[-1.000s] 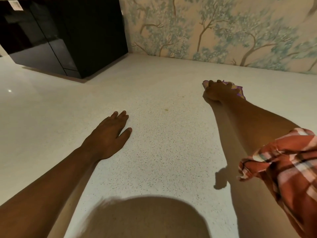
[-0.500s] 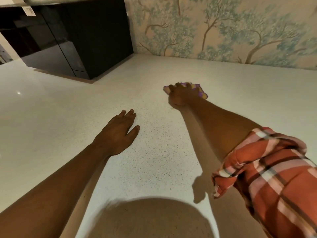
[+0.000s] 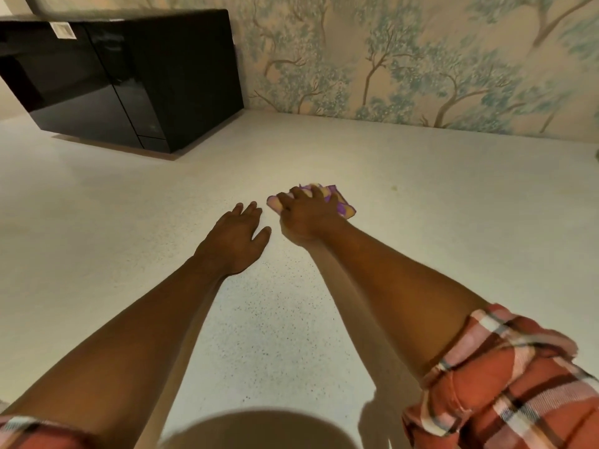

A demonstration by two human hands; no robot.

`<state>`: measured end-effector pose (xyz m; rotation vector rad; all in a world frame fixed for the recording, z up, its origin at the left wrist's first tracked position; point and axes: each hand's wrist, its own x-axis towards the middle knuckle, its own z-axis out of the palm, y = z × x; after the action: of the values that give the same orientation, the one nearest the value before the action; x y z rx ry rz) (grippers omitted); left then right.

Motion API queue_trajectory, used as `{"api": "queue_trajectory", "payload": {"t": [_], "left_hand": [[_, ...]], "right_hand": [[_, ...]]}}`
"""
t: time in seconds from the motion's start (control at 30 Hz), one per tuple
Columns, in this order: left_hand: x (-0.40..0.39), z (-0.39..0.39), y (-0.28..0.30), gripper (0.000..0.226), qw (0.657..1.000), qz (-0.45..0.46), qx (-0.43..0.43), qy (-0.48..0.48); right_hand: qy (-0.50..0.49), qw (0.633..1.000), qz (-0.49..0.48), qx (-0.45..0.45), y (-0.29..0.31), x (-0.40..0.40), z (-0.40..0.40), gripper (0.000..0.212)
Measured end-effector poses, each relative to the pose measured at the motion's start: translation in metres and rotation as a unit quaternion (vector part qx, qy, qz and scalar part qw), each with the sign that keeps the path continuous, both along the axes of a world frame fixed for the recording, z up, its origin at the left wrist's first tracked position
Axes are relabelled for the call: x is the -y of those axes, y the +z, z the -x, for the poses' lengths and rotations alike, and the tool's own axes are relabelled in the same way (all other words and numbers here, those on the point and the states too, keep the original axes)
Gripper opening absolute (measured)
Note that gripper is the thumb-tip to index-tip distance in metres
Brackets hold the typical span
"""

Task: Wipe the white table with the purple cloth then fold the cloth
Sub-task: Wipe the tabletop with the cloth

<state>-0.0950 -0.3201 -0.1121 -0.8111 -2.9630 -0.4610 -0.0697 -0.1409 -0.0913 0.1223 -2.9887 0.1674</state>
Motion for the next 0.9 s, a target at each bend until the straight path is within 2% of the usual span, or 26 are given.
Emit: {"api": "queue_trajectory", "payload": {"t": [0.23,0.37,0.47,0.63,0.7,0.8,0.9], "left_hand": [[0.004,0.006,-0.004,0.063,1.0,0.025,0.0,0.01],[0.002,0.007,-0.005,0.064,1.0,0.026,-0.006,0.006],[0.004,0.008,-0.006,0.064,1.0,0.018,0.001,0.002],[0.003,0.007,-0.005,0.063,1.0,0.016,-0.008,-0.003],[0.003,0.008,-0.005,0.063,1.0,0.018,-0.01,-0.002],[0.003,0.01,-0.007,0.063,1.0,0.013,-0.012,-0.002],[0.004,0.011,-0.01,0.063,1.0,0.004,-0.013,0.001]], "right_hand": [[-0.03,0.998,0.052,0.027,-0.016,0.024,-0.043,0.048],[-0.045,0.997,0.042,0.04,-0.015,0.005,-0.076,0.045],[-0.1,0.992,0.037,0.064,-0.012,-0.024,-0.088,0.048],[-0.228,0.97,0.051,0.072,0.001,-0.103,-0.082,0.048],[-0.26,0.962,0.028,0.077,0.007,-0.13,-0.073,0.047],[-0.313,0.945,0.009,0.095,0.019,-0.145,-0.052,0.048],[-0.326,0.94,0.02,0.101,0.03,-0.141,-0.027,0.033]]}}
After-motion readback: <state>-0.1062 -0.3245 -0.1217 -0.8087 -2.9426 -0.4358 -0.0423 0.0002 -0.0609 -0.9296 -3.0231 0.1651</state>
